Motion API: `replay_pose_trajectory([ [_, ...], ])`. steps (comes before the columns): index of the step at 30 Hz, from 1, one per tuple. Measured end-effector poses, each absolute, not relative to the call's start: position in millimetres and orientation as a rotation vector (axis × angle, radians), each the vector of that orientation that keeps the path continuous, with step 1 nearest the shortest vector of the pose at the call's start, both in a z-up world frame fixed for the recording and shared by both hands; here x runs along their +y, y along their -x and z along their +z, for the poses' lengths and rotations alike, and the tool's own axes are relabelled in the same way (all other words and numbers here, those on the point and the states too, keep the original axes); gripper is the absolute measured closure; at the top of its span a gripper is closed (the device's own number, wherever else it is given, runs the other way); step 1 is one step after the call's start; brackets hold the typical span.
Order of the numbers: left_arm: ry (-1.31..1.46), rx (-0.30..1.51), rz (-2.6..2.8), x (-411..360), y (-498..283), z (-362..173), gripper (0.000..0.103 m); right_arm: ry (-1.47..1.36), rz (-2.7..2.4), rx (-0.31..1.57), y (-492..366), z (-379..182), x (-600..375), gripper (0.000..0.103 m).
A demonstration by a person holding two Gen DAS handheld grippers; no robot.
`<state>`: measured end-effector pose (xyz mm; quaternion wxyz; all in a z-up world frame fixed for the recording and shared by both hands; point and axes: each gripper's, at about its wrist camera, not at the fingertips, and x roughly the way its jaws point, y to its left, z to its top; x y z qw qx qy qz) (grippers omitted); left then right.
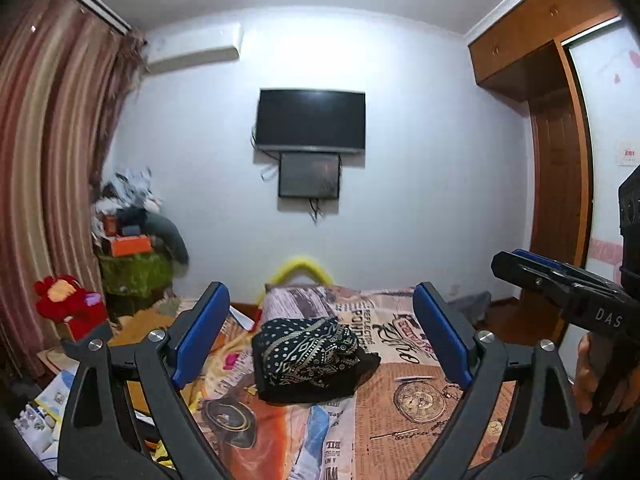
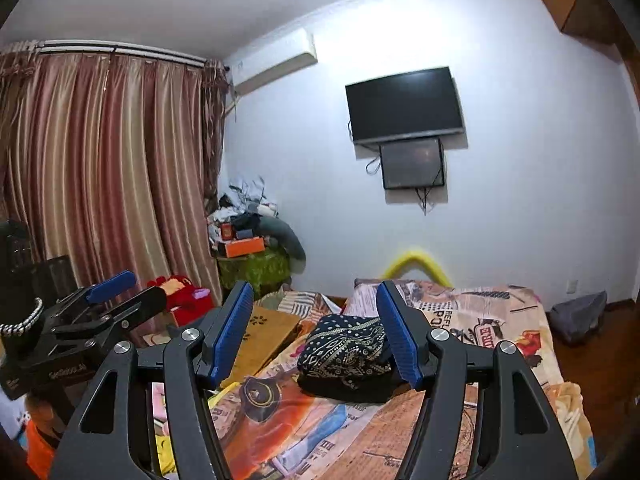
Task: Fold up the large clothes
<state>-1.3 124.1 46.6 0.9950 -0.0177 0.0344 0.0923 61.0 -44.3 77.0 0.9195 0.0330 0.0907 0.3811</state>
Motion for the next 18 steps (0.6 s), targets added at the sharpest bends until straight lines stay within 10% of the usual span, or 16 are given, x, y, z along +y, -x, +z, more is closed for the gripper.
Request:
replay_pose_trajectory([
  [10, 0.056, 0.081, 0.213, 113, 14, 33, 0.000, -0.031, 0.662, 0.110, -42, 71, -47, 0.000],
  [18, 0.070, 0.091, 0.216, 112, 14, 25, 0.000, -0.022, 0.645, 0.120, -46, 70, -45, 0.000],
])
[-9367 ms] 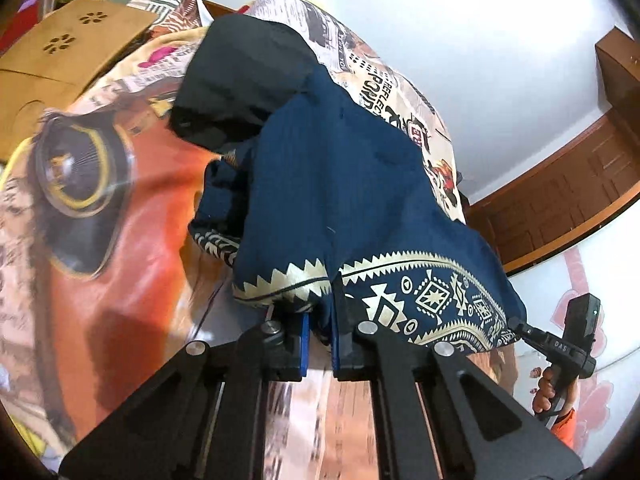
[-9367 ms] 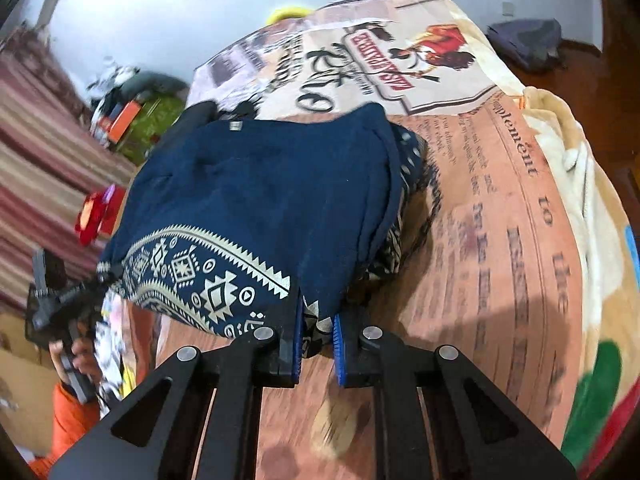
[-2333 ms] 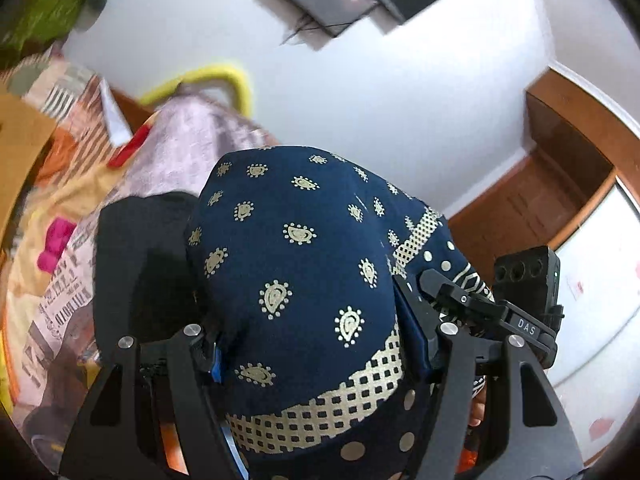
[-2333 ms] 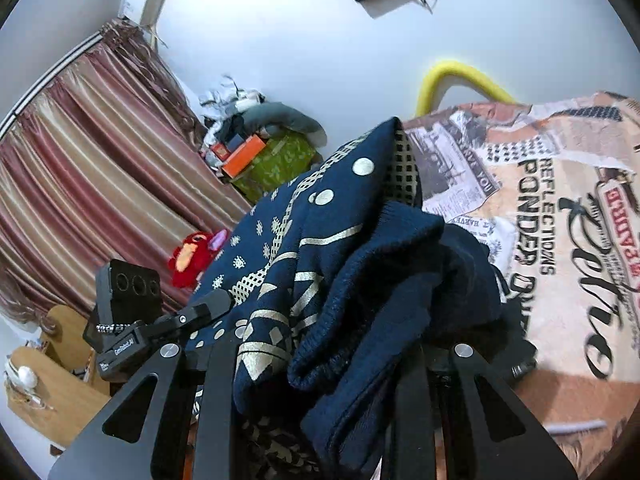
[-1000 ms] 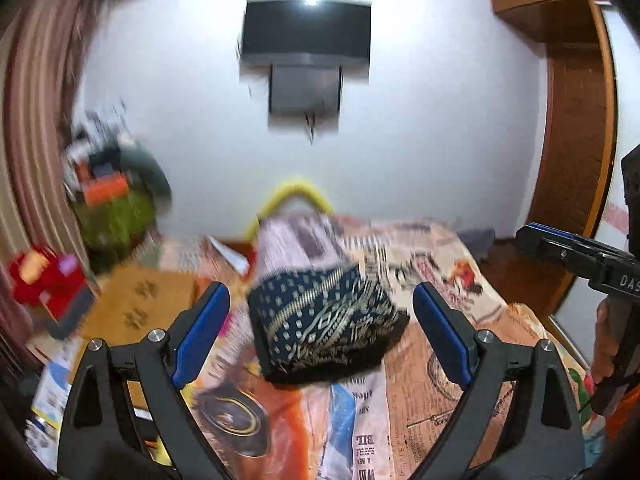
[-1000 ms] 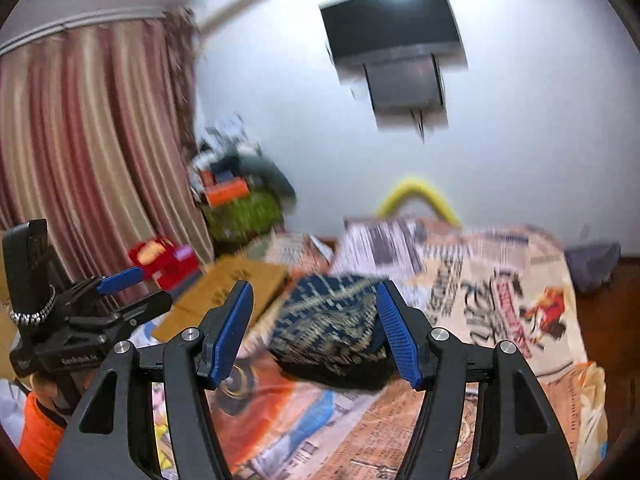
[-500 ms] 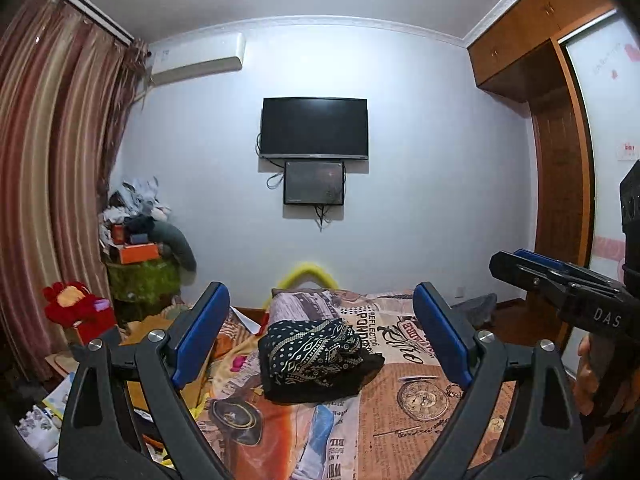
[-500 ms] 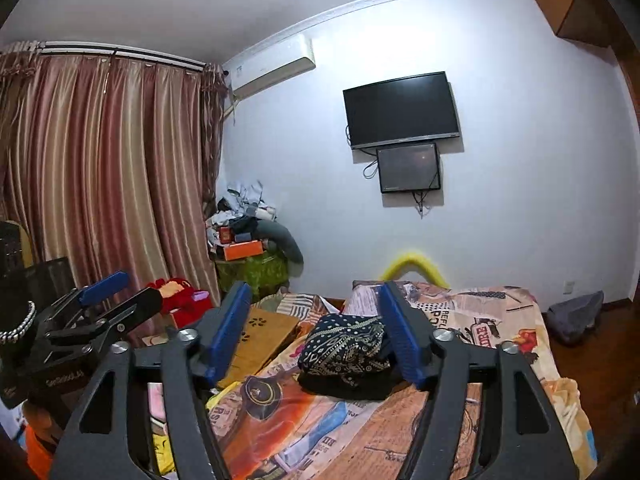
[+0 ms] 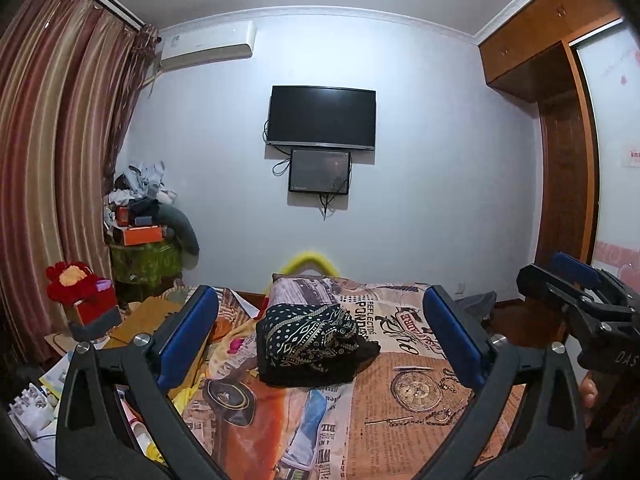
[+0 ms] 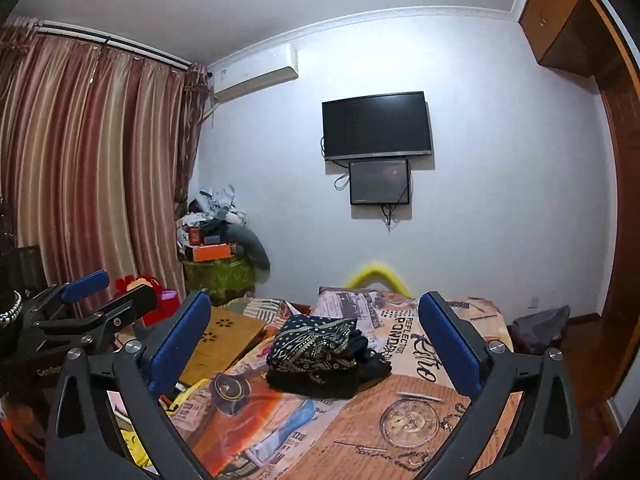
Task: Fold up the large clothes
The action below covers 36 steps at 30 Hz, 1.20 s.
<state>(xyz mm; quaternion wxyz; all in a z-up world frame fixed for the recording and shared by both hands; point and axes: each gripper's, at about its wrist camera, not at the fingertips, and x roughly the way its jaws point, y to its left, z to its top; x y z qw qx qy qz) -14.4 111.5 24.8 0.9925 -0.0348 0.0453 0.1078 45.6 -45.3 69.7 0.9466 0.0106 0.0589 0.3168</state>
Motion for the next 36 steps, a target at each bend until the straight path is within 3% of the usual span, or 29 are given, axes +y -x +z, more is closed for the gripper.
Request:
replay_pose_trajectory([
  [36, 0.081, 0.171, 0.208, 114, -8, 6, 0.000, -0.026, 0.613, 0.222, -50, 51, -60, 0.000],
])
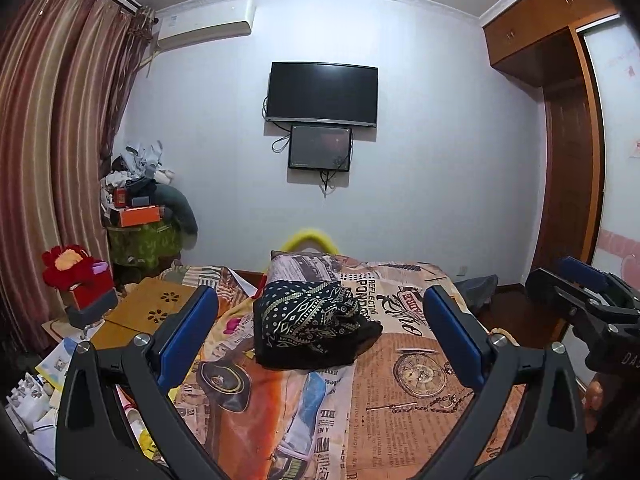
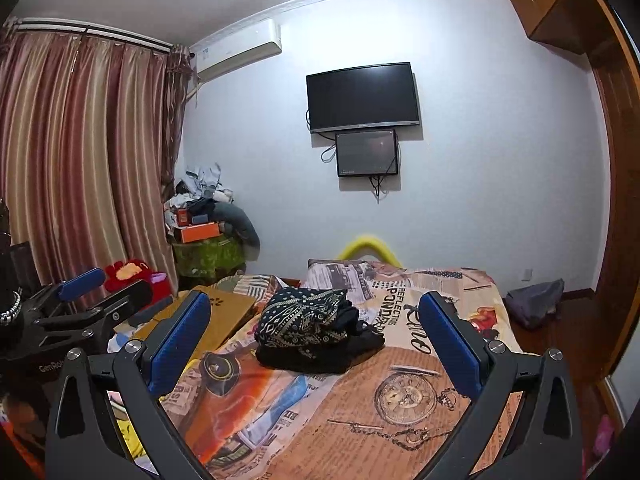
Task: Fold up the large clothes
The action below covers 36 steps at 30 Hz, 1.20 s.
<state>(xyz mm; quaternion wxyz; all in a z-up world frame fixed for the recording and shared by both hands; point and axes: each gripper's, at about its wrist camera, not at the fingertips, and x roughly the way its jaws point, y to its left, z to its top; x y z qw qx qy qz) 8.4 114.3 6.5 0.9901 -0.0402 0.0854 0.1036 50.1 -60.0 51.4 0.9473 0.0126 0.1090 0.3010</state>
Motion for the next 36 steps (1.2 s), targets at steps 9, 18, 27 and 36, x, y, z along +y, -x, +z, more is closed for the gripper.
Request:
replay_pose_trajectory([
  [9, 0.070, 0.182, 0.198, 111, -11, 6, 0.000, -0.037, 0.605, 0.233, -52, 52, -65, 0.000],
  [18, 0.062, 0.196, 0.182, 108, -16, 5, 0.000, -0.048, 0.599, 0.238, -54, 52, -69, 0.000],
  [27, 0.059, 0.200, 0.156, 108, -17, 5, 0.000, -0.058, 0.590, 0.237, -55, 51, -70, 0.000],
  [36, 0.051, 0.199, 0.159, 106, -16, 4, 0.000, -0.065, 0.585, 0.239, -56, 51, -71, 0.000],
])
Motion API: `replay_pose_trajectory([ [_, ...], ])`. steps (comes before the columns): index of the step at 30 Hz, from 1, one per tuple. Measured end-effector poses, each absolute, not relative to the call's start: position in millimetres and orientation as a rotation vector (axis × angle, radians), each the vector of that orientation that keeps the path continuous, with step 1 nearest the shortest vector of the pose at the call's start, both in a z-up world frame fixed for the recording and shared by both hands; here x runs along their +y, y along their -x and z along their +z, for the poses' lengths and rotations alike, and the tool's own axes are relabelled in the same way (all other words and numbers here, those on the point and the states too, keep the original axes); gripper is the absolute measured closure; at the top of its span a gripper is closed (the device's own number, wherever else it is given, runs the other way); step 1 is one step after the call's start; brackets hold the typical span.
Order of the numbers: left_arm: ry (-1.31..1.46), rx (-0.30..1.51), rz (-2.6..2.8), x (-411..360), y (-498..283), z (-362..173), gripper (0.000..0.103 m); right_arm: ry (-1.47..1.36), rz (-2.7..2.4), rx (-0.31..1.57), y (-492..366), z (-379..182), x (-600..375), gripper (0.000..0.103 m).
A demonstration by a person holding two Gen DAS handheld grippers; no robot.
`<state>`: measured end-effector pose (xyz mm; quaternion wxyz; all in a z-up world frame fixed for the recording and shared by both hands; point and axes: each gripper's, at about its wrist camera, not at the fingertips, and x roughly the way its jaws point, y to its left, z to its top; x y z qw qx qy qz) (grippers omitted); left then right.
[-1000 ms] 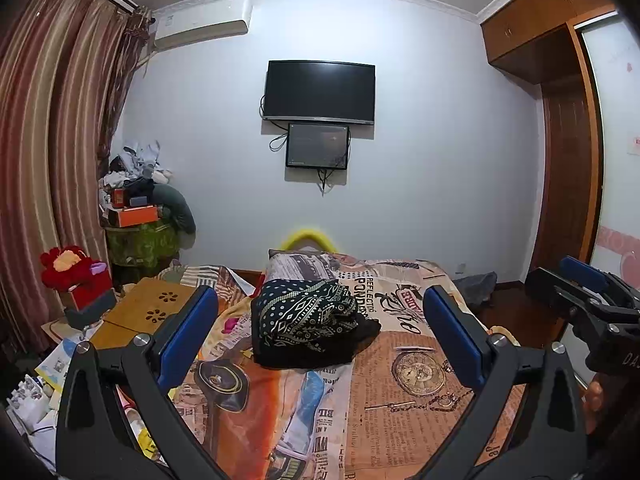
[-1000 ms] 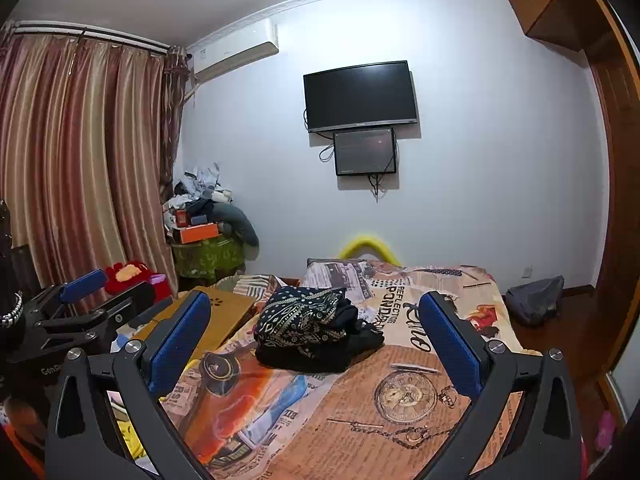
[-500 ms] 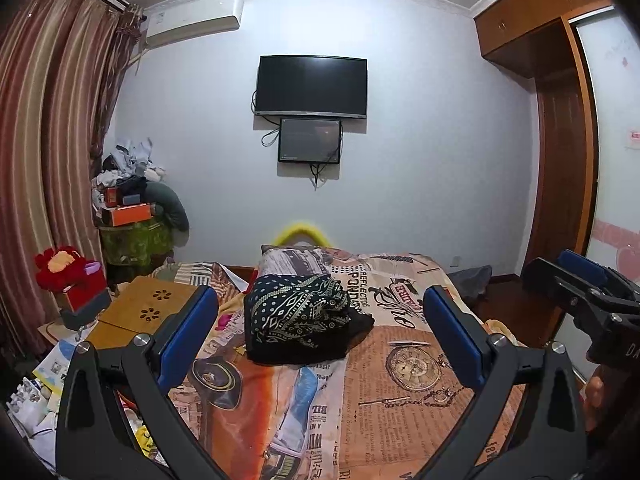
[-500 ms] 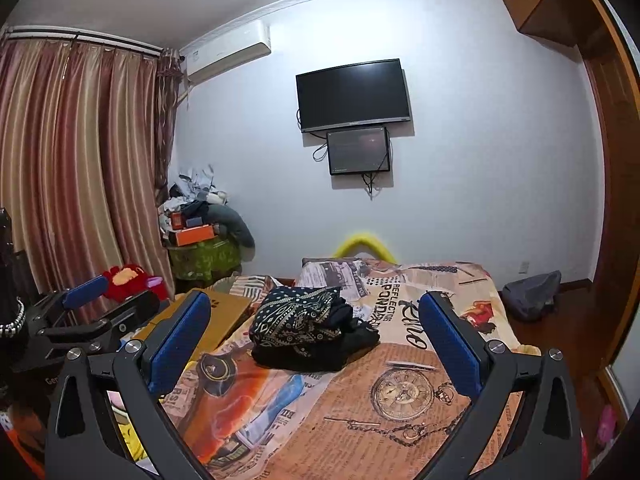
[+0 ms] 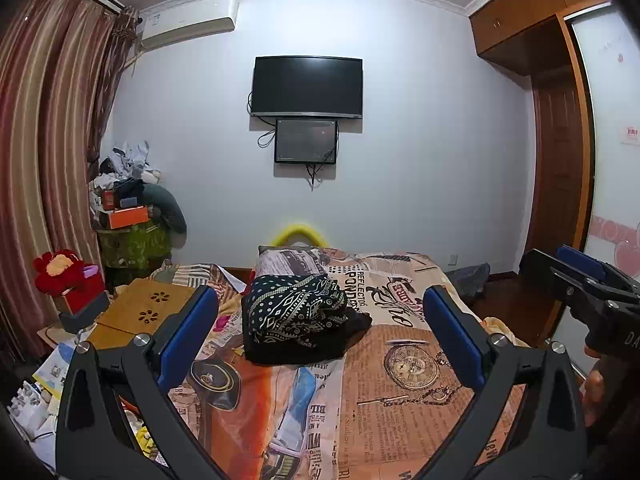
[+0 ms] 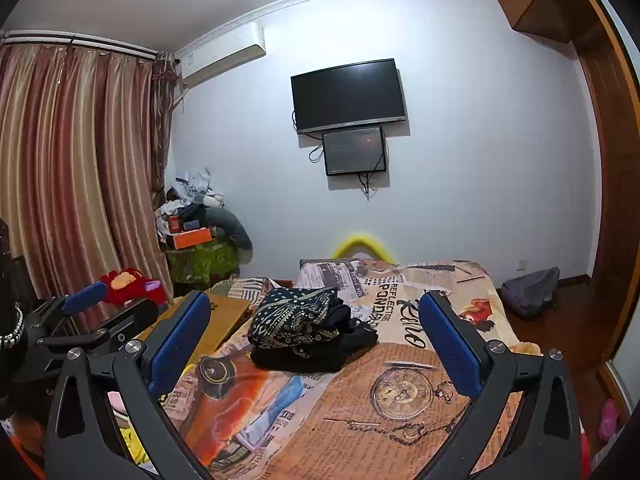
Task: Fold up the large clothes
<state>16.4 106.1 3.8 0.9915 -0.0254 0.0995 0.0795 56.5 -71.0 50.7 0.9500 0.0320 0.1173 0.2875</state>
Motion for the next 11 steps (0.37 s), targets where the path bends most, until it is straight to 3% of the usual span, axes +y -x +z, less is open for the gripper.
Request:
replay_pose_trajectory([
  [11, 0.069, 0.209, 0.180, 115.1, -15.6, -3.5, 0.000, -0.055, 0.584, 0.257, -59.1, 47.5, -62.4, 0.000],
])
